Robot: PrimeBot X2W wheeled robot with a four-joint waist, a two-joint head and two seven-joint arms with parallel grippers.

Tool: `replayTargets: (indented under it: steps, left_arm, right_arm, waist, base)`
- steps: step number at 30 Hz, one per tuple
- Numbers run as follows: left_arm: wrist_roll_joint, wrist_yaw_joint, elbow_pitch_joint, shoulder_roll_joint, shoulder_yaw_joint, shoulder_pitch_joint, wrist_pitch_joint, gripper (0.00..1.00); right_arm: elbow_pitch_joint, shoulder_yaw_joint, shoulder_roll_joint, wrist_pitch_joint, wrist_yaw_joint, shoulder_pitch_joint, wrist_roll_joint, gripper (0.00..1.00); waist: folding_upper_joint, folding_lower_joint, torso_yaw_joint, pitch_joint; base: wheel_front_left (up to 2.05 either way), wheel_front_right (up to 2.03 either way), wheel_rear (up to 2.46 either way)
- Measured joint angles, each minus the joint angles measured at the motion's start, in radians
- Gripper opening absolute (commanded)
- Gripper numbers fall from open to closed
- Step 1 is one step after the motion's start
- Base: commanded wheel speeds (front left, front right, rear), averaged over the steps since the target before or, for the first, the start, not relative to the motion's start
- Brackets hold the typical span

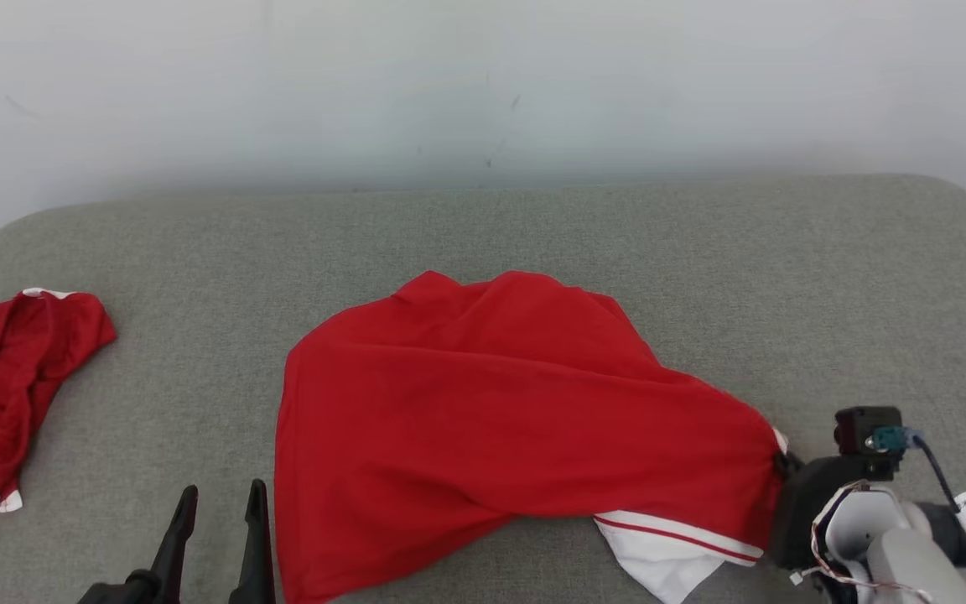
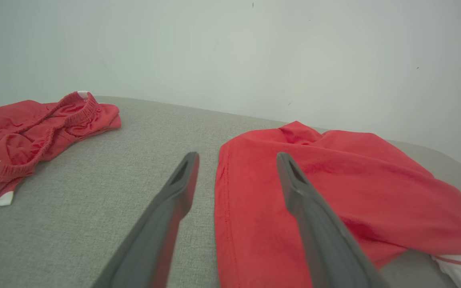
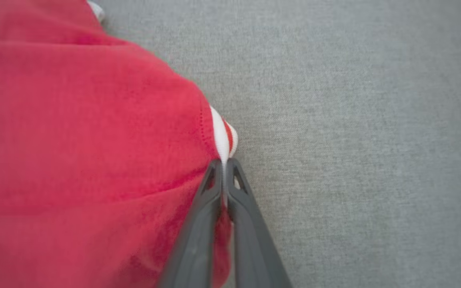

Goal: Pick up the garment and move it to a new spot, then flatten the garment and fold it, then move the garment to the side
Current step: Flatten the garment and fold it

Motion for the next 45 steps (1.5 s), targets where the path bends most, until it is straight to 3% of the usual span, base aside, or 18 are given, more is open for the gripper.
replayTargets:
  steps: [10,15,19,25,33,34,36,37,45]
  left_arm:
    - [0.000,0.000,-0.016,-0.001,0.004,-0.010,0.000,1.00]
    - [-0.002,-0.001,-0.021,-0.001,0.004,-0.014,0.000,1.00]
    - [-0.003,-0.001,-0.031,-0.001,0.005,-0.023,0.000,1.00]
    - [-0.003,-0.010,-0.043,-0.001,-0.010,-0.065,0.000,1.00]
    - [-0.002,-0.018,-0.056,-0.002,-0.042,-0.117,0.000,1.00]
    - [-0.002,-0.018,-0.058,-0.001,-0.044,-0.124,0.000,1.00]
    - [-0.004,-0.018,-0.060,-0.002,-0.050,-0.136,0.000,1.00]
    - [-0.005,-0.018,-0.060,-0.002,-0.053,-0.142,0.000,1.00]
    - [-0.009,-0.010,-0.060,-0.002,-0.052,-0.147,0.000,1.00]
  right_arm:
    - [-0.156,-0.108,-0.056,-0.033,0.000,-0.075,-0.007,0.00]
    - [-0.277,-0.130,-0.067,0.027,0.000,-0.070,-0.040,0.00]
    - [-0.322,-0.092,-0.090,0.098,0.000,-0.075,-0.064,0.00]
    - [-0.268,-0.020,-0.162,0.106,0.000,-0.199,-0.119,0.00]
    - [-0.095,0.062,-0.207,0.008,0.000,-0.366,-0.166,0.00]
    - [-0.073,0.064,-0.207,-0.007,0.000,-0.381,-0.169,0.11]
    - [-0.027,0.074,-0.206,-0.043,0.000,-0.409,-0.173,0.50]
    - [-0.010,0.078,-0.202,-0.067,0.000,-0.421,-0.173,1.00]
    - [0.091,0.112,-0.160,-0.236,0.000,-0.459,-0.113,1.00]
  waist:
    - [0.0000,0.0000,-0.024,0.014]
    - [0.0000,0.0000,-0.026,0.020]
    - [-0.0001,-0.0002,-0.025,0.040]
    - [0.0000,-0.0001,-0.010,0.091]
    - [0.0000,0.0000,0.052,0.155]
    - [0.0000,0.0000,0.060,0.162]
    - [0.0000,0.0000,0.078,0.176]
    - [0.0000,0.0000,0.087,0.182]
    - [0.0001,0.0001,0.120,0.201]
  base:
    - [0.00,0.00,0.00]
    - [0.00,0.00,0.00]
    - [0.00,0.00,0.00]
    - [0.00,0.00,0.00]
    - [0.00,0.00,0.00]
    - [0.00,0.00,0.00]
    - [0.00,0.00,0.00]
    - [0.00,0.00,0.00]
    - [0.00,0.00,0.00]
